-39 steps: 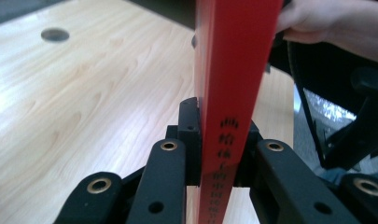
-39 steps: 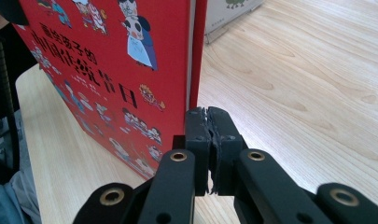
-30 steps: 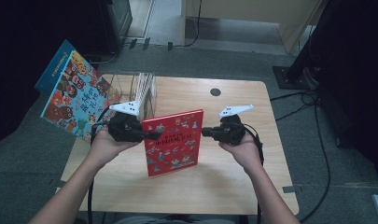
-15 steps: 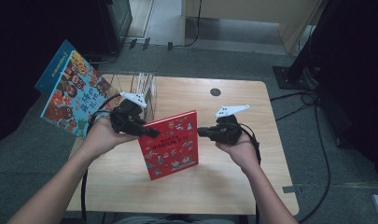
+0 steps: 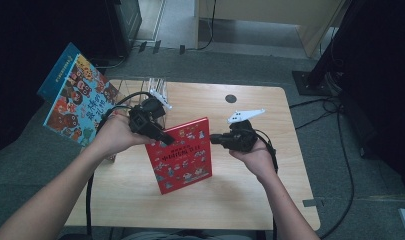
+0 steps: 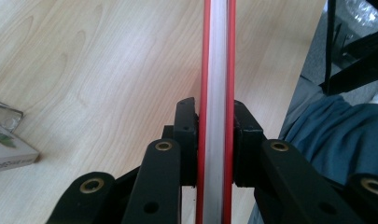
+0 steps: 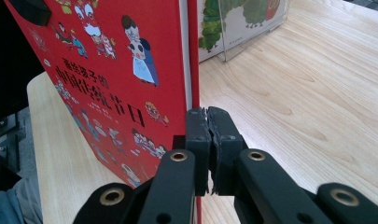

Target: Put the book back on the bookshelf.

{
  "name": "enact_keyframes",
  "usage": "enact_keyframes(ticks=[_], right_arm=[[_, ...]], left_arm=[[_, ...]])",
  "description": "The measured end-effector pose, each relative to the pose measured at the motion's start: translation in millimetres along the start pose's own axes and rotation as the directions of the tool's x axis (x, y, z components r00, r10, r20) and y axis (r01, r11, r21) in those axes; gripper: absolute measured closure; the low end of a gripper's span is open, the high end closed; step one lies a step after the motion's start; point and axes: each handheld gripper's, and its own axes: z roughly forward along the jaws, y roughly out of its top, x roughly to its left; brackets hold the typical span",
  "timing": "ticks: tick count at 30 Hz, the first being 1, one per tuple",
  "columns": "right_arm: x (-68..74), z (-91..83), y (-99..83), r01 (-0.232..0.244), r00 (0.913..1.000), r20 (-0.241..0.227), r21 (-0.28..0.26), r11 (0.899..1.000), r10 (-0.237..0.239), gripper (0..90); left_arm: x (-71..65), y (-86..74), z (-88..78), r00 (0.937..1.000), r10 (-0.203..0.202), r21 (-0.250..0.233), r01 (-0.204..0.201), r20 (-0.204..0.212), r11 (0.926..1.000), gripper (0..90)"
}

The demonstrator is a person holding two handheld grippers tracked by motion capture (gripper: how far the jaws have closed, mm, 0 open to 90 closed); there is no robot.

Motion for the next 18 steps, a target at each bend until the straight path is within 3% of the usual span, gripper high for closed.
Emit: enact_keyframes(ticks=[8, 10, 13, 14, 18], right_arm=[[1.0, 4.6, 1.8, 0.025, 0.9996, -0.012, 0.003, 1.000, -0.025, 87.3], [1.8, 6.1, 2.5, 0.038, 0.9993, 0.007, 0.003, 0.999, -0.038, 85.2], [1.3, 6.4, 2.0, 0.057, 0.9983, 0.013, 0.005, 0.998, -0.057, 82.1], [2.3, 7.9, -1.3, 0.115, 0.9924, 0.039, 0.033, 0.993, -0.116, 81.7], [2.9, 12.0, -9.7, 0.130, 0.9905, 0.040, 0.040, 0.991, -0.132, 77.4]], left_arm=[[2.4, 14.2, 8.5, 0.9999, -0.004, 0.092, 0.002, 0.015, 0.9958, 77.2], [3.7, 15.3, 8.0, 0.9995, -0.023, 0.107, 0.021, 0.022, 0.9940, 78.6], [4.1, 14.2, 7.3, 0.9989, -0.036, 0.112, 0.032, 0.032, 0.9931, 79.3], [5.3, 13.1, 6.8, 0.9977, -0.050, 0.109, 0.045, 0.046, 0.9930, 79.7], [8.1, 11.2, 4.2, 0.9942, -0.088, 0.091, 0.082, 0.062, 0.9924, 79.8]])
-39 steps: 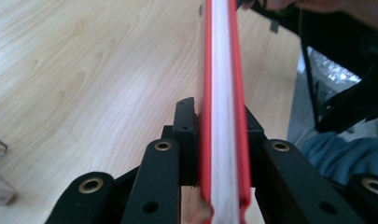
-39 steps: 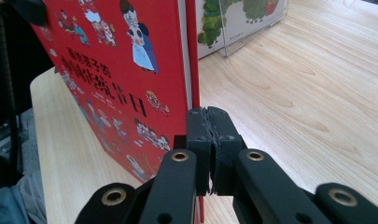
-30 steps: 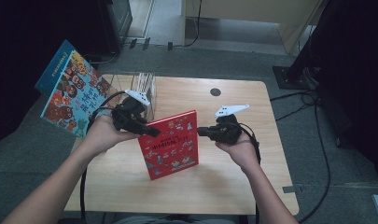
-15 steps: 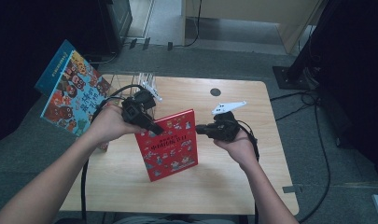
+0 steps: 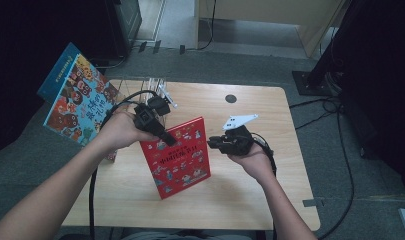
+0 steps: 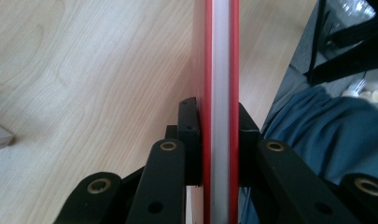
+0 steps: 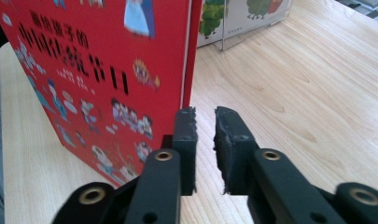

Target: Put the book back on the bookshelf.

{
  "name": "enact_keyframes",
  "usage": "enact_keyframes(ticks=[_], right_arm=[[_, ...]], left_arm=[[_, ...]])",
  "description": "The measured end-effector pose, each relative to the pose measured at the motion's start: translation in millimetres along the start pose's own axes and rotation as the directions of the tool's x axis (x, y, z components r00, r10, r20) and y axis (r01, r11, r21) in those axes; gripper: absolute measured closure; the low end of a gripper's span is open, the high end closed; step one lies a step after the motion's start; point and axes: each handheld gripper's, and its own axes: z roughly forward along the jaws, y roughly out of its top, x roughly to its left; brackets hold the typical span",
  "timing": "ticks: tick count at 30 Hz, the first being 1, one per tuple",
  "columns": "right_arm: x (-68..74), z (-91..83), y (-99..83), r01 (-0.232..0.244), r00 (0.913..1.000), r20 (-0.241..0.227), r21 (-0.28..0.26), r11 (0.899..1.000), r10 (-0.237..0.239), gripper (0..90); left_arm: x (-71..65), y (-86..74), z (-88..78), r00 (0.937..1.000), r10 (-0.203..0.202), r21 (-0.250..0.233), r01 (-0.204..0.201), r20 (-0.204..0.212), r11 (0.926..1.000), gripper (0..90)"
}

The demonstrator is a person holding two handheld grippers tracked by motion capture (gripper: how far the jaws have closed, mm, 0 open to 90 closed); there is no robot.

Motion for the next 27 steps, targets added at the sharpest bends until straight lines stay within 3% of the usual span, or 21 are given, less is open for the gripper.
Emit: enact_keyframes(ticks=[3, 7, 10, 14, 18, 24, 27], right_arm=[[-0.6, 2.3, -7.2, -0.005, 1.0000, 0.000, -0.004, 1.000, 0.005, 73.8], [-4.6, 5.7, -21.5, -0.019, 0.9998, 0.011, -0.015, 1.000, 0.019, 61.4], [-6.5, 8.3, -35.9, 0.003, 0.9996, 0.027, -0.046, 0.999, -0.001, 56.1], [-9.8, 16.5, -52.0, -0.022, 0.9988, 0.044, -0.023, 0.999, 0.023, 47.8], [-13.7, 26.3, -66.3, -0.041, 0.9973, 0.060, -0.001, 0.999, 0.041, 45.4], [-14.8, 38.9, -79.7, -0.102, 0.9943, 0.036, 0.027, 0.994, 0.101, 47.0], [-14.1, 43.5, -82.5, -0.076, 0.9959, 0.050, 0.020, 0.997, 0.075, 46.3]], left_arm=[[2.1, -1.5, -6.0, 0.9999, -0.012, -0.009, 0.012, -0.010, 0.9999, 80.0], [1.6, -5.0, -16.0, 0.9992, -0.026, -0.018, 0.025, -0.030, 0.9995, 80.0], [1.8, -10.1, -24.6, 0.9980, -0.042, -0.037, 0.041, -0.046, 0.9985, 80.0], [4.4, -18.6, -33.2, 0.9960, -0.073, -0.057, 0.070, -0.050, 0.9959, 79.9], [8.3, -28.5, -39.5, 0.9931, -0.108, -0.072, 0.105, -0.045, 0.9919, 79.9], [14.2, -45.4, -48.4, 0.9860, -0.158, -0.095, 0.153, -0.052, 0.9837, 79.9], [16.8, -54.1, -52.9, 0.9810, -0.185, -0.114, 0.177, -0.060, 0.9776, 79.9]])
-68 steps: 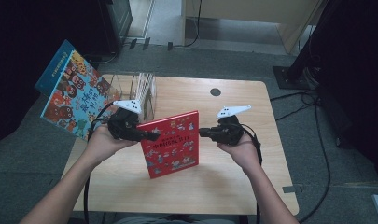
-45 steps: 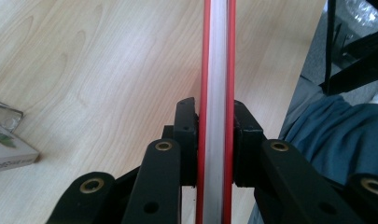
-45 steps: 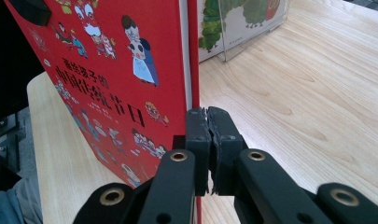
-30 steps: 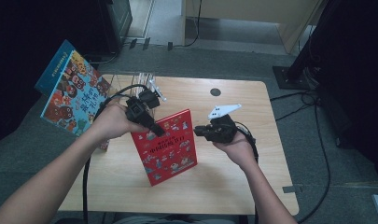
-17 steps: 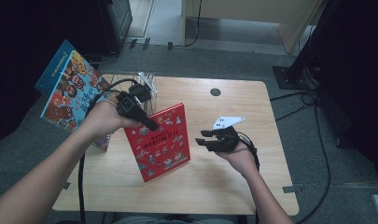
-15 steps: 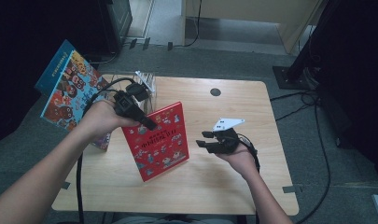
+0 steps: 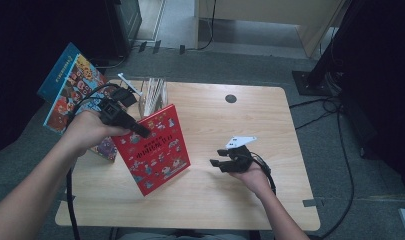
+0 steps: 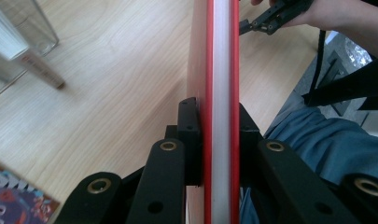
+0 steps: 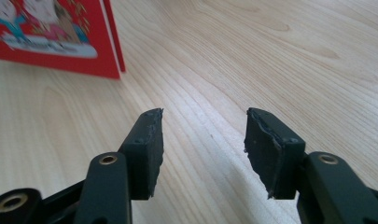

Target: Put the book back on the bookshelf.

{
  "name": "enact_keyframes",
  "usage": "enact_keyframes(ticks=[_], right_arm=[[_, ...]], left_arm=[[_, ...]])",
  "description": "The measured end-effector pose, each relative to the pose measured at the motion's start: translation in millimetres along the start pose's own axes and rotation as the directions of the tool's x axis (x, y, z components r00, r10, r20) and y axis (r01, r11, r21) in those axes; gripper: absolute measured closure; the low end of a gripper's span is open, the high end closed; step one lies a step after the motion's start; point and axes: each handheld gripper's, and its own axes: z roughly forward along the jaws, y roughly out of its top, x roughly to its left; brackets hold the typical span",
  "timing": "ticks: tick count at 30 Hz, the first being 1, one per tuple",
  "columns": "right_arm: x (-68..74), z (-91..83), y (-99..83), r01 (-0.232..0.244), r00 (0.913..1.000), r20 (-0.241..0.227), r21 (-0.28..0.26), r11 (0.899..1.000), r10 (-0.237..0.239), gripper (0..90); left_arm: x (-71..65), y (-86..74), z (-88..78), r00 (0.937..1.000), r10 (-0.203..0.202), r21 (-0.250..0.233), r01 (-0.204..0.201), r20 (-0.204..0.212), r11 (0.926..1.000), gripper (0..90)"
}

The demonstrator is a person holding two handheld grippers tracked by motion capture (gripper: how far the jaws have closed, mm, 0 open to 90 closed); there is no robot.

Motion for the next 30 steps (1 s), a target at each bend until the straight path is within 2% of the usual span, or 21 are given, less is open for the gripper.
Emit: enact_keyframes(ticks=[2, 9, 12, 15, 18, 22, 28, 30], right_arm=[[0.2, 4.6, -1.5, 0.013, 0.9999, 0.007, 0.007, 1.000, -0.013, 44.6], [-1.0, 20.4, -4.1, -0.016, 0.9997, 0.018, 0.029, 0.999, 0.016, 44.3], [-1.9, 25.5, -5.2, -0.008, 0.9994, 0.035, 0.039, 0.999, 0.007, 44.0], [-3.3, 31.0, -8.2, -0.013, 0.9995, 0.031, 0.060, 0.998, 0.011, 43.7], [-3.9, 32.6, -8.2, -0.004, 0.9992, 0.040, 0.047, 0.999, 0.002, 43.7], [-3.6, 34.9, -10.5, -0.016, 0.9993, 0.035, 0.012, 1.000, 0.015, 41.7], [3.2, 37.4, -13.5, 0.080, 0.9940, 0.073, 0.012, 0.997, -0.081, 39.0], [4.7, 37.6, -15.5, 0.085, 0.9931, 0.080, 0.003, 0.996, -0.085, 38.1]], left_arm=[[2.8, -4.9, -3.2, 0.9999, -0.014, -0.008, 0.014, -0.005, 0.9999, 79.8], [14.6, -21.4, -14.0, 0.9976, -0.069, -0.029, 0.068, -0.010, 0.9972, 79.8], [21.5, -28.3, -18.6, 0.9948, -0.102, -0.045, 0.101, -0.010, 0.9939, 79.8], [27.6, -35.1, -23.5, 0.9913, -0.130, -0.061, 0.128, -0.021, 0.9898, 79.8], [34.3, -41.8, -28.8, 0.9865, -0.161, -0.077, 0.159, -0.028, 0.9843, 79.8], [43.5, -50.3, -35.2, 0.9797, -0.197, -0.099, 0.193, -0.037, 0.9762, 79.8], [58.1, -59.6, -43.6, 0.9664, -0.253, -0.125, 0.246, -0.043, 0.9611, 79.7], [62.7, -62.0, -47.1, 0.9619, -0.269, -0.134, 0.261, -0.049, 0.9561, 79.8]])
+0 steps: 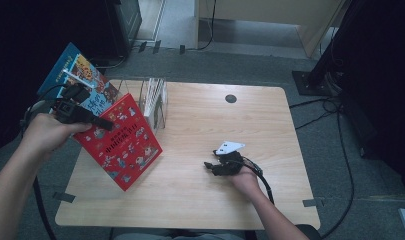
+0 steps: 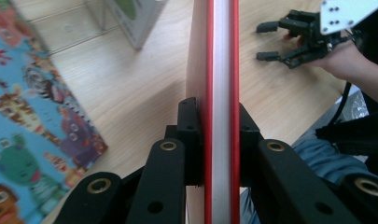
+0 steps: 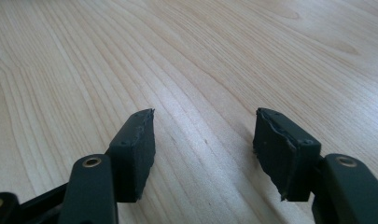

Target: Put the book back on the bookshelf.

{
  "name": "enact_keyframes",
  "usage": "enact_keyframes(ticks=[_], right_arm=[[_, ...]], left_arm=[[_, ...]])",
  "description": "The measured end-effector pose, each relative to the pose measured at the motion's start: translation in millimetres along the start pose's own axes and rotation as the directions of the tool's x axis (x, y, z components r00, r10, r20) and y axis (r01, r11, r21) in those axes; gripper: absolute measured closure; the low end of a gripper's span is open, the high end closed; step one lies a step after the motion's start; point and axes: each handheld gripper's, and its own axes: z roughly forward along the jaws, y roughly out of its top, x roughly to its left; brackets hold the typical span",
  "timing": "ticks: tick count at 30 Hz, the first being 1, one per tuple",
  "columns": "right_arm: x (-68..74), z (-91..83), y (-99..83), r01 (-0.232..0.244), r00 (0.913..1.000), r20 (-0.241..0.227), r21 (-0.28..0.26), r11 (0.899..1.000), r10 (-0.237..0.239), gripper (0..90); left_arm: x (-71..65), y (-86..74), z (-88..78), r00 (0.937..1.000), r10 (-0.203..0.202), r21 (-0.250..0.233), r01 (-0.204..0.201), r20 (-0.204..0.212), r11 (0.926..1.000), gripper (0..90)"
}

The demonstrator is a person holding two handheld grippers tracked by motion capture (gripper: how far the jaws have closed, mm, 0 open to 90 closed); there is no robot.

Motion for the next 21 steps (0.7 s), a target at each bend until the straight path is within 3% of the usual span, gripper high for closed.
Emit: enact_keyframes(ticks=[7, 14, 21], right_arm=[[1.7, 1.0, -0.2, -0.002, 0.9999, 0.011, -0.006, 1.000, 0.002, 35.9], [2.0, 1.4, -0.1, -0.009, 0.9997, 0.021, -0.002, 1.000, 0.009, 32.8], [2.2, 1.4, -0.1, -0.010, 0.9997, 0.023, -0.002, 1.000, 0.010, 32.7]], left_arm=[[15.7, 2.4, -5.4, 0.9985, -0.046, -0.010, 0.046, -0.029, 0.9989, 79.7], [36.0, 2.2, -17.4, 0.9903, -0.125, -0.043, 0.123, -0.061, 0.9915, 79.7], [43.8, 5.1, -23.6, 0.9817, -0.166, -0.071, 0.160, -0.093, 0.9845, 79.6]])
